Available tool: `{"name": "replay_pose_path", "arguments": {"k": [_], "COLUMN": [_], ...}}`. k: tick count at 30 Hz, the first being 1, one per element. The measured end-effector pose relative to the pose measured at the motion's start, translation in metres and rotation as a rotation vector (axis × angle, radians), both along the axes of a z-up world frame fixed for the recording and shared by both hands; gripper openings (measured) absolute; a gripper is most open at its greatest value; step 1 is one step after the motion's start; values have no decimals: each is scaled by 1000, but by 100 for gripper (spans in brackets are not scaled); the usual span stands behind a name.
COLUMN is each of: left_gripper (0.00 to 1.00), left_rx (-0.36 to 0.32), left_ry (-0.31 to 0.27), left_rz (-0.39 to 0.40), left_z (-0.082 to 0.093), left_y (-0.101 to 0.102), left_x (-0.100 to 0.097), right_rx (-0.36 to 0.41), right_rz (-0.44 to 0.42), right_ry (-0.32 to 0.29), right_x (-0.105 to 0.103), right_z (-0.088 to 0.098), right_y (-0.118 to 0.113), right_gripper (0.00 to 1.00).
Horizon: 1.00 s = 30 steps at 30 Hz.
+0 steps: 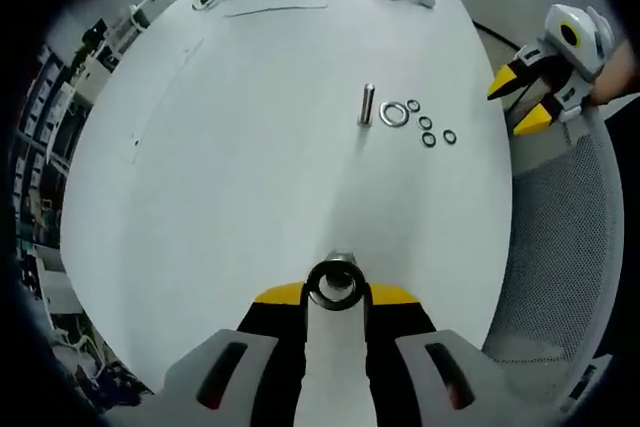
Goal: Place the washer onto the threaded stud by aligning its center hole with the stud, sliding it down to the base, and recovering from edge contact or off-axis alignment until the washer reaches the visible bottom stop.
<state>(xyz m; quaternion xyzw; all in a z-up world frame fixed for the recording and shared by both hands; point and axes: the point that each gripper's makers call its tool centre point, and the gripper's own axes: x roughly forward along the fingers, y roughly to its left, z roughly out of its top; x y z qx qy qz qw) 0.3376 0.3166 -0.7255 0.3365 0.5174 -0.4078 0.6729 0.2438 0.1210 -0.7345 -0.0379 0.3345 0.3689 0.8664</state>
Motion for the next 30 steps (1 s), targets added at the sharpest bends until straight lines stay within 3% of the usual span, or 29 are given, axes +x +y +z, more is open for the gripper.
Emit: {"name": "replay_pose_path", "arguments": {"k": [14, 30], "left_gripper": [19, 19], "left_rx": [54, 103], "left_ry": [15, 62], "left_rz": [-58, -31], "left_z": [-14, -49], "left_y": [-1, 0], "left_x": [-2, 0], "right_rx": [5, -2], "right_rz": [-8, -11], "right_ry": [0, 2], "right_x": [0, 1], "right_z": [0, 0], "right_y": [-1, -2], "right_gripper": [31, 31]}}
